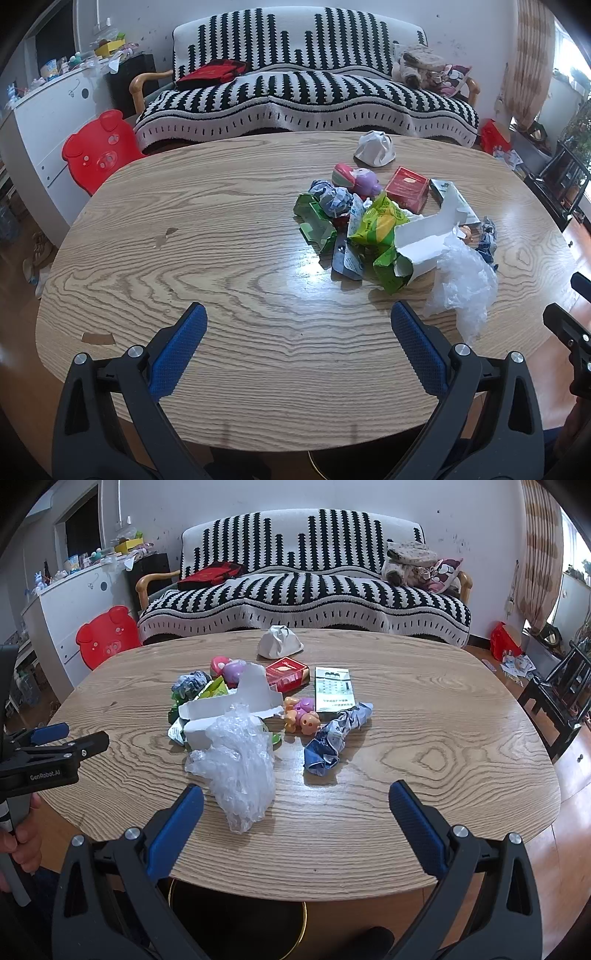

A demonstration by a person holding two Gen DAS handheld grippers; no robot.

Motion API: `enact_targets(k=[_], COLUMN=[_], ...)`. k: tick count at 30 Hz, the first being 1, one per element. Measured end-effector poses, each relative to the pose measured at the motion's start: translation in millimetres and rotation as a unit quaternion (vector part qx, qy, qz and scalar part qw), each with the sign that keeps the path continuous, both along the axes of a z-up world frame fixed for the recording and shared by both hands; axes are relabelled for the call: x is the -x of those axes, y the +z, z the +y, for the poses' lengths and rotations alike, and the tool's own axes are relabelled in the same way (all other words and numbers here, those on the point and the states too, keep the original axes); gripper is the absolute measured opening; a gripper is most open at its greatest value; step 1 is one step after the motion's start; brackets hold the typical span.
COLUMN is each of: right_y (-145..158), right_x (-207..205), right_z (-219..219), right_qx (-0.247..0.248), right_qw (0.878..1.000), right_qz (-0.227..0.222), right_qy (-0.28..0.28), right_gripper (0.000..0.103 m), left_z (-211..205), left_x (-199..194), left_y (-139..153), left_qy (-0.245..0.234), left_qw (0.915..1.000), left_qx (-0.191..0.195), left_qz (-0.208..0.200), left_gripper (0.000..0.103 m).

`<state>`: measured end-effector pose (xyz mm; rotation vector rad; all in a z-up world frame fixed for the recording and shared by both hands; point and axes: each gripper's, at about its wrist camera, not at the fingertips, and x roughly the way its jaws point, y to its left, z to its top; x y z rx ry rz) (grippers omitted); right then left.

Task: Collect trash

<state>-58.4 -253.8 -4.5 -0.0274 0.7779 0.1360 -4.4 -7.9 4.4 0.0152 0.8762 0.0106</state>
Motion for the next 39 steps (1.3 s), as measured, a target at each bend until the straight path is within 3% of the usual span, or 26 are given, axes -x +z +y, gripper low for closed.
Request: enact_targets(k=[39], right_y=[0.0], right_x=[1.1], right_z=[0.7], right_qx=[-0.001], right_qw=[1.000], right_qz=[0.001], right_qy=[0.000], right_gripper=[0.097], left_z=[3.0], left_x=[-0.5], left_y=[-3.6], left_qy=[0.001], left_qw=[1.0000], left_qx=[0.007], left_qz=[0.007], left_gripper=[0.097])
